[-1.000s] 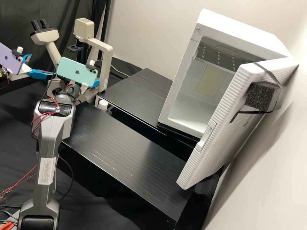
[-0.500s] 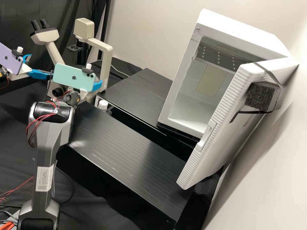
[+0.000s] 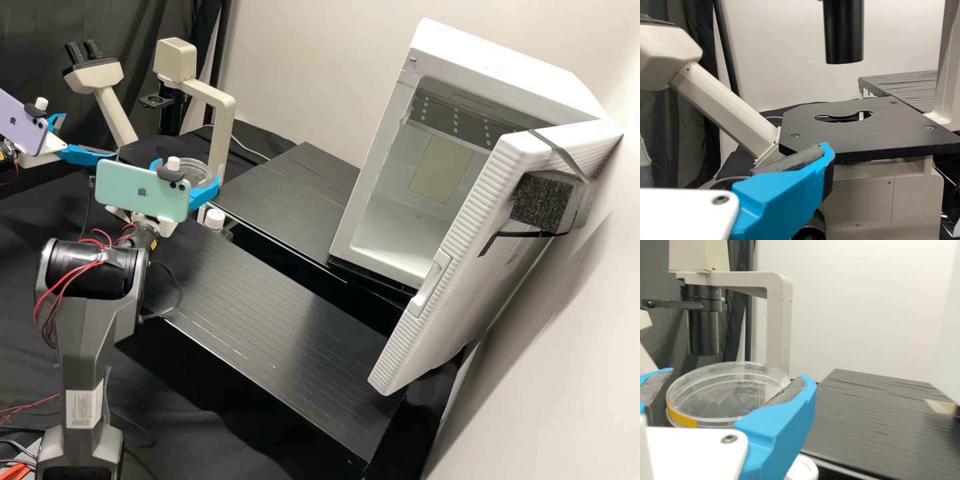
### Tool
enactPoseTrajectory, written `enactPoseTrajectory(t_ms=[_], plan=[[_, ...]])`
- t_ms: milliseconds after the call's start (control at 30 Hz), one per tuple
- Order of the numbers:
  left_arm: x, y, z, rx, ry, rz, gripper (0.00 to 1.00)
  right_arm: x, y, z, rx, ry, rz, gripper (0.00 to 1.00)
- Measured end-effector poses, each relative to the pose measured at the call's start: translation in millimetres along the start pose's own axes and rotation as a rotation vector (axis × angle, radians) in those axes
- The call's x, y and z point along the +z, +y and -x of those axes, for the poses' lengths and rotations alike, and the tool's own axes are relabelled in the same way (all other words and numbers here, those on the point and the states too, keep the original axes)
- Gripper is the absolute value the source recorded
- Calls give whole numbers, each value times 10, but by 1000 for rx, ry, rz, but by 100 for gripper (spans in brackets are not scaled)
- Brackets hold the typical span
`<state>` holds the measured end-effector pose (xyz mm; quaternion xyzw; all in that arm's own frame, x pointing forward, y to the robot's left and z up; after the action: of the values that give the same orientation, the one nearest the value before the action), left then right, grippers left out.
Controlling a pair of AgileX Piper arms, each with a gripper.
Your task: Move the petri dish to the bench.
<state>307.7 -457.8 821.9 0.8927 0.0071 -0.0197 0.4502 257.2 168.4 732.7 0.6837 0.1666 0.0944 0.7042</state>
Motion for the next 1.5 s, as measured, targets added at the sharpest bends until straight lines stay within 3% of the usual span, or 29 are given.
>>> enactPoseTrajectory(t_ms=[100,500,700,833,967,1133,1500], plan=[[0,0,0,0,0,0,100,116,107,241,30,-12,20,0],[0,0,0,0,0,0,100,631,465,1223,142,-174,-11,0],[0,0,0,0,0,0,100,701,625,1400,232,-205,-13,0],[0,0,0,0,0,0,100,712,665,1434,258,-235,-37,0],[0,0,0,0,0,0,100,784,582,1398,233,-296,-46,0],[0,0,0,0,0,0,100,973,392,1336,125,-414,-20,0],[0,0,0,0,0,0,100,1023,487,1392,143,-467,-19,0]])
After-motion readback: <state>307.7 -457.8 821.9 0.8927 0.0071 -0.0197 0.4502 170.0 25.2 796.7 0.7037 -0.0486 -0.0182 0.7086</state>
